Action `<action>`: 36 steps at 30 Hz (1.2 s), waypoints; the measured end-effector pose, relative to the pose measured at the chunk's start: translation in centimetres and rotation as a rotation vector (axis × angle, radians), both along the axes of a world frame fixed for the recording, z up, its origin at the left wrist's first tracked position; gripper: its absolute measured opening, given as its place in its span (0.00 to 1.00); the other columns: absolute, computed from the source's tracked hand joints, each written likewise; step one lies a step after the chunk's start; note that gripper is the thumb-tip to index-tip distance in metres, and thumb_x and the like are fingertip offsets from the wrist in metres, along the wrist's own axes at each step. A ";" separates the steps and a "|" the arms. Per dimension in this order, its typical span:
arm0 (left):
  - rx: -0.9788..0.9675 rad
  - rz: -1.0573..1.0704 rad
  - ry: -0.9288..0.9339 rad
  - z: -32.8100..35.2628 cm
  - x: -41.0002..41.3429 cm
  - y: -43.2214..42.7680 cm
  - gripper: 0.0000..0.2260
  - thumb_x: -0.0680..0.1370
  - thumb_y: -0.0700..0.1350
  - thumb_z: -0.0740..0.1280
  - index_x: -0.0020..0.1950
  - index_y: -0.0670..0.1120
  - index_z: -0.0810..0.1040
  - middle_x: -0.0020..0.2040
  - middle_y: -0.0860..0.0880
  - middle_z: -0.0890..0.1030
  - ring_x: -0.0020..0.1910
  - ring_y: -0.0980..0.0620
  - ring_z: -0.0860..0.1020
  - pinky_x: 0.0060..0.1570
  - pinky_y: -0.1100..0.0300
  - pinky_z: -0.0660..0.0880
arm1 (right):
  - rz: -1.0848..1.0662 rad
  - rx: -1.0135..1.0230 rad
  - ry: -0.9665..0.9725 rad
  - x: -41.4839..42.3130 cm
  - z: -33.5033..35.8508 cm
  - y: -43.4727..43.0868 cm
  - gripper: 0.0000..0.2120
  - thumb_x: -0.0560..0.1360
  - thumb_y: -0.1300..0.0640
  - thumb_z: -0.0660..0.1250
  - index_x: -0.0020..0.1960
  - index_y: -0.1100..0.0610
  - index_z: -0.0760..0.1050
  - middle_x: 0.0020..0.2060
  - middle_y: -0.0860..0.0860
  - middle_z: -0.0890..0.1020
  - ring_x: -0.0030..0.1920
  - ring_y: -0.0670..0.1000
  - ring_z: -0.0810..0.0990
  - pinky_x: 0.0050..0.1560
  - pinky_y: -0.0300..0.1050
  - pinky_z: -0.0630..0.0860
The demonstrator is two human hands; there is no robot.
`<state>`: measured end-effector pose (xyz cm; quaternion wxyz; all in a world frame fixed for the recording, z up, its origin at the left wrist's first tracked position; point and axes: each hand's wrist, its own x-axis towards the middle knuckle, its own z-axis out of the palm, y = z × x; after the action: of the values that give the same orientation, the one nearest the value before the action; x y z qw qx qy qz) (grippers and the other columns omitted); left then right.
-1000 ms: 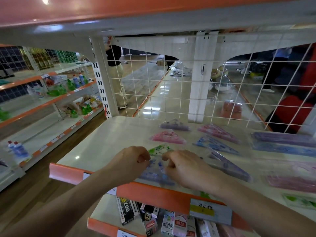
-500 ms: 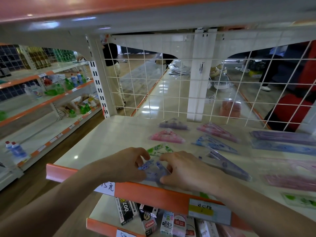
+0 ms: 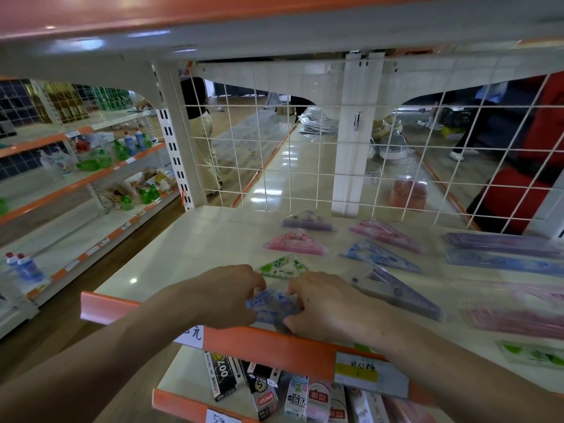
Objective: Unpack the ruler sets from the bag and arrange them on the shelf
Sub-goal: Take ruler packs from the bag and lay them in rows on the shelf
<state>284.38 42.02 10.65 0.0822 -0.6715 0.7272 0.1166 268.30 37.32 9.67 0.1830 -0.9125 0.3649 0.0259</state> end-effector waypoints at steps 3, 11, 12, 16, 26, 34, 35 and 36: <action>0.009 0.015 0.003 -0.1 0.1 0.1 0.23 0.76 0.51 0.65 0.71 0.50 0.67 0.61 0.51 0.72 0.57 0.52 0.73 0.51 0.64 0.68 | -0.008 0.014 0.008 -0.1 0.1 0.1 0.16 0.73 0.46 0.66 0.56 0.55 0.75 0.49 0.50 0.78 0.49 0.50 0.77 0.49 0.48 0.76; 0.064 0.047 0.011 0.2 0.2 -0.3 0.24 0.76 0.52 0.66 0.71 0.50 0.67 0.60 0.52 0.73 0.52 0.55 0.71 0.51 0.64 0.69 | 0.018 0.034 0.053 -0.3 0.6 0.0 0.19 0.76 0.48 0.64 0.62 0.57 0.74 0.54 0.52 0.78 0.54 0.52 0.77 0.53 0.49 0.75; 0.060 0.056 0.028 0.5 0.1 -0.4 0.25 0.76 0.52 0.66 0.71 0.51 0.66 0.60 0.53 0.73 0.50 0.56 0.70 0.50 0.65 0.67 | 0.013 0.031 0.030 -0.4 0.8 -0.1 0.18 0.77 0.48 0.63 0.63 0.57 0.73 0.54 0.52 0.78 0.54 0.52 0.76 0.51 0.47 0.74; -0.043 0.046 0.046 2.2 -0.8 -1.4 0.22 0.77 0.52 0.65 0.71 0.51 0.68 0.60 0.52 0.73 0.49 0.56 0.68 0.48 0.65 0.65 | -0.025 -0.001 -0.055 -1.6 1.9 -1.0 0.16 0.77 0.54 0.62 0.65 0.54 0.73 0.51 0.48 0.76 0.50 0.49 0.74 0.40 0.37 0.68; -0.109 -0.129 0.155 4.9 -9.1 -5.2 0.15 0.77 0.50 0.66 0.63 0.52 0.76 0.61 0.51 0.76 0.61 0.51 0.73 0.56 0.63 0.68 | -0.226 0.052 -0.056 -9.5 5.1 -3.8 0.10 0.74 0.51 0.66 0.36 0.53 0.79 0.39 0.44 0.80 0.45 0.43 0.78 0.48 0.31 0.71; -0.022 -0.412 0.223 4.7 -19.3 -7.7 0.15 0.76 0.51 0.67 0.62 0.51 0.78 0.49 0.55 0.76 0.48 0.55 0.76 0.47 0.62 0.73 | -0.400 -0.047 -0.027 -21.5 6.7 -2.9 0.10 0.76 0.54 0.66 0.43 0.56 0.83 0.37 0.50 0.83 0.37 0.52 0.80 0.42 0.51 0.75; -0.016 -0.440 0.227 4.5 -20.6 -8.2 0.15 0.76 0.50 0.67 0.62 0.50 0.77 0.48 0.55 0.75 0.47 0.54 0.76 0.48 0.61 0.74 | -0.445 -0.046 -0.050 -23.1 6.6 -2.6 0.11 0.76 0.55 0.65 0.41 0.59 0.83 0.37 0.55 0.83 0.38 0.58 0.80 0.42 0.54 0.75; -0.012 -0.472 0.218 4.2 -21.9 -8.5 0.15 0.76 0.50 0.67 0.62 0.49 0.77 0.48 0.55 0.76 0.47 0.54 0.76 0.49 0.61 0.74 | -0.499 -0.047 -0.069 -24.7 6.4 -2.3 0.12 0.77 0.55 0.65 0.44 0.64 0.81 0.41 0.61 0.82 0.42 0.63 0.79 0.44 0.57 0.74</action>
<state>262.50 33.56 14.83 0.0243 -0.4672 0.8689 0.1617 243.62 34.98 16.04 0.1750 -0.7986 0.5728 -0.0596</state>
